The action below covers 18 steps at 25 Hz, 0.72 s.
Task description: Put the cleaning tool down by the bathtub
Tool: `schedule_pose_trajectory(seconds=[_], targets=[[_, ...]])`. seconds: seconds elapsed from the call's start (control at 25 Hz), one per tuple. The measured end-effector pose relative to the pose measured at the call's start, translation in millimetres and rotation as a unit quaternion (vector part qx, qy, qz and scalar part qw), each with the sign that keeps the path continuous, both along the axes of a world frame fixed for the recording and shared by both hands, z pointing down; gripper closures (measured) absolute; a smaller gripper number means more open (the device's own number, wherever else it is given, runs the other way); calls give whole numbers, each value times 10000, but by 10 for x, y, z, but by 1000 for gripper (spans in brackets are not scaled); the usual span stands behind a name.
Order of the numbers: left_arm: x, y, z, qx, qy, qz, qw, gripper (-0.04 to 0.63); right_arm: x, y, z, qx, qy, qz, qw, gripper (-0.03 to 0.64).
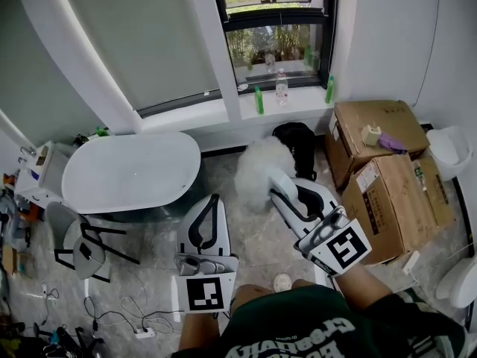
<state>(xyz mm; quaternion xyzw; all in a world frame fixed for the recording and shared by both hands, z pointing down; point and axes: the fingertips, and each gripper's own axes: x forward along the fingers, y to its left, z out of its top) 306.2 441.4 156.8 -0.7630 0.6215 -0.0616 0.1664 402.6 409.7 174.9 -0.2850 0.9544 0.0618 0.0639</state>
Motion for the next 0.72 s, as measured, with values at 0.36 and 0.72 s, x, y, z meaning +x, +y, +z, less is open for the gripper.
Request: schedule_pose_trajectory(seconds=[0.36,0.72], targets=[[136,-36,-37,28,164,41,9999,586,132,-45,39,-51,-69,46,10000,523],[74,-112,11,29,83,-82,9999,586,30,-98,106,-79,-188,-155,9997,523]])
